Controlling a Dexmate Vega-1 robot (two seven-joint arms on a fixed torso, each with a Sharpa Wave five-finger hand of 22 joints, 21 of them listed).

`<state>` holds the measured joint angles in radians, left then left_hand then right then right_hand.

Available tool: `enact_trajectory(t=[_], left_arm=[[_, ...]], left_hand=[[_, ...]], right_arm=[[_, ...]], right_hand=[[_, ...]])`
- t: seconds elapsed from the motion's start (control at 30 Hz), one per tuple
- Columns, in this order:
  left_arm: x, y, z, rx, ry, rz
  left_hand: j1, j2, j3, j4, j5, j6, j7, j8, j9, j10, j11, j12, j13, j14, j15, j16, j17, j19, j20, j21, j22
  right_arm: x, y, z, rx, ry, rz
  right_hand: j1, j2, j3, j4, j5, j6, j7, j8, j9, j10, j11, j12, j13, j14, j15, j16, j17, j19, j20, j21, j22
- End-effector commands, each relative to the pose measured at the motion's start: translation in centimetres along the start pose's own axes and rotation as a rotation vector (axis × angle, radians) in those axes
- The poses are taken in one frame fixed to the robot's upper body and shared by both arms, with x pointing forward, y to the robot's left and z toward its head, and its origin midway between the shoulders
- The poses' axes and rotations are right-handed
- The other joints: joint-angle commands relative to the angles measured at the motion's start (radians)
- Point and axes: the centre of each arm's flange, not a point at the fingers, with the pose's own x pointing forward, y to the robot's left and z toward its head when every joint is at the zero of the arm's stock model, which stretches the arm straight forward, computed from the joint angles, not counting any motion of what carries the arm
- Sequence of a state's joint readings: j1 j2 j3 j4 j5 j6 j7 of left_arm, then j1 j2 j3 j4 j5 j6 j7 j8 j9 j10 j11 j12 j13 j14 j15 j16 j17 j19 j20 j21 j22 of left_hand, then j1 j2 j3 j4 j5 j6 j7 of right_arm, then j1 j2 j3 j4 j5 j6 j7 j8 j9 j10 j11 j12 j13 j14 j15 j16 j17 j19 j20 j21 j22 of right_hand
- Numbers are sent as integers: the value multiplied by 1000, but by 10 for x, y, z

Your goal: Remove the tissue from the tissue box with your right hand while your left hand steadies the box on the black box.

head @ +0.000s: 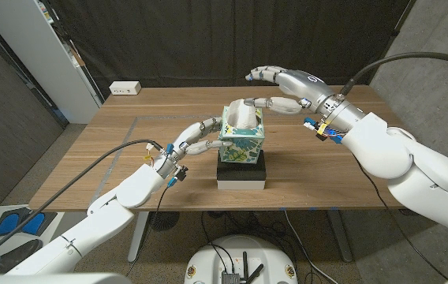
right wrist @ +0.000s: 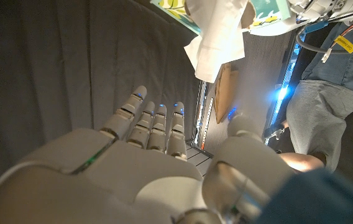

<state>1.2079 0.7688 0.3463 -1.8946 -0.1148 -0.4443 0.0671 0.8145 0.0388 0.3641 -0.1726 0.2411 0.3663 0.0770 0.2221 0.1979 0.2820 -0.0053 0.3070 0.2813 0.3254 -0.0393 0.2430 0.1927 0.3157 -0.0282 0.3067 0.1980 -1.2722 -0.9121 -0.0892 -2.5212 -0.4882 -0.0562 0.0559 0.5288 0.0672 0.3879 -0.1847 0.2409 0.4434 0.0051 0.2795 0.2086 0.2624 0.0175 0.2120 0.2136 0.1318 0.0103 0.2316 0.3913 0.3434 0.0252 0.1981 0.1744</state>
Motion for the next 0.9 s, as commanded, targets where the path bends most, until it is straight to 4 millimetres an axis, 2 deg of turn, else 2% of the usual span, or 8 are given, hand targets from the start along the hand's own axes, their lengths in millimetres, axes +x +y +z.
enact_trajectory(t=[0.03, 0.13, 0.27, 0.3, 0.43, 0.57, 0.8, 0.9], left_arm=[[-1, -1, 3, 2, -7, -2], [-1, -2, 4, 3, -8, -3], [-1, -2, 4, 2, -8, -5], [-1, -2, 4, 1, -8, -6], [-1, -3, 4, -1, -6, -8], [-2, -3, 4, -3, -6, -10], [-3, -4, 5, -4, -1, -13], [-2, -5, 5, -6, -2, -15]], left_hand=[[-4, 10, 0, 7, 5, 22, -12, 2, 5, 9, -2, -3, 3, 9, -16, -1, 6, 6, -2, 1, 3], [-4, 10, -1, 7, 5, 23, -11, 2, 6, 10, -2, -4, 3, 8, -16, -1, 6, 6, -3, 0, 3], [-4, 11, -1, 7, 5, 24, -11, 2, 6, 12, -1, -4, 4, 8, -16, -2, 6, 6, -3, 1, 3], [-4, 11, -2, 8, 5, 24, -11, 2, 6, 12, -1, -4, 4, 9, -16, -2, 6, 6, -3, 0, 3], [-4, 12, -2, 7, 5, 25, -11, 2, 6, 10, -2, -5, 4, 9, -17, -2, 6, 6, -2, 1, 3], [-4, 12, -3, 8, 5, 25, -13, 2, 6, 11, -1, -5, 4, 9, -16, -2, 6, 6, -3, 1, 3], [-4, 12, -4, 8, 5, 26, -13, 1, 6, 13, -2, -5, 5, 9, -17, -2, 6, 7, -3, 1, 3], [-4, 12, -4, 8, 5, 26, -13, 1, 6, 13, -2, -6, 5, 10, -17, -2, 6, 7, -2, 1, 3]], right_arm=[[0, -3, 6, -64, -11, 13], [0, -4, 7, -81, -7, 24], [1, -4, 8, -105, -5, 38], [1, -4, 9, -112, -4, 41], [3, -4, 12, -147, -2, 59], [3, -4, 14, -169, 5, 69], [3, -4, 14, -183, 7, 90], [4, -3, 13, -182, 8, 101]], right_hand=[[29, -7, 11, 2, 5, 73, -28, 27, 9, 3, -11, 1, -1, 0, -3, -2, -3, 1, -4, 0, 1], [35, -14, 11, 4, 5, 95, -40, 34, 11, 3, -11, 1, -2, -2, 3, -3, -4, -1, -2, 0, 1], [44, -18, 13, 2, 7, 95, -43, 34, 13, 4, -11, 0, -3, -11, 8, -7, -6, -7, 0, -3, 1], [65, -25, 20, -3, 10, 95, -43, 34, 17, -27, -23, -11, -5, -15, 10, -10, -9, -10, 1, -3, 0], [96, -28, 31, -5, 16, 96, -46, 35, 22, -48, -31, -18, -6, -28, 10, -16, -14, -20, 2, -6, 0], [143, -28, 51, -8, 27, 114, -61, 46, 31, -57, -39, -18, -6, -40, 11, -20, -19, -28, 0, -7, 0], [205, -25, 76, -8, 45, 149, -59, 68, 45, -66, -47, -19, -8, -46, 9, -21, -27, -28, -2, -5, -1], [216, -27, 79, -6, 49, 160, -59, 74, 49, -70, -47, -19, -8, -48, 9, -21, -29, -28, -1, -5, -1]])
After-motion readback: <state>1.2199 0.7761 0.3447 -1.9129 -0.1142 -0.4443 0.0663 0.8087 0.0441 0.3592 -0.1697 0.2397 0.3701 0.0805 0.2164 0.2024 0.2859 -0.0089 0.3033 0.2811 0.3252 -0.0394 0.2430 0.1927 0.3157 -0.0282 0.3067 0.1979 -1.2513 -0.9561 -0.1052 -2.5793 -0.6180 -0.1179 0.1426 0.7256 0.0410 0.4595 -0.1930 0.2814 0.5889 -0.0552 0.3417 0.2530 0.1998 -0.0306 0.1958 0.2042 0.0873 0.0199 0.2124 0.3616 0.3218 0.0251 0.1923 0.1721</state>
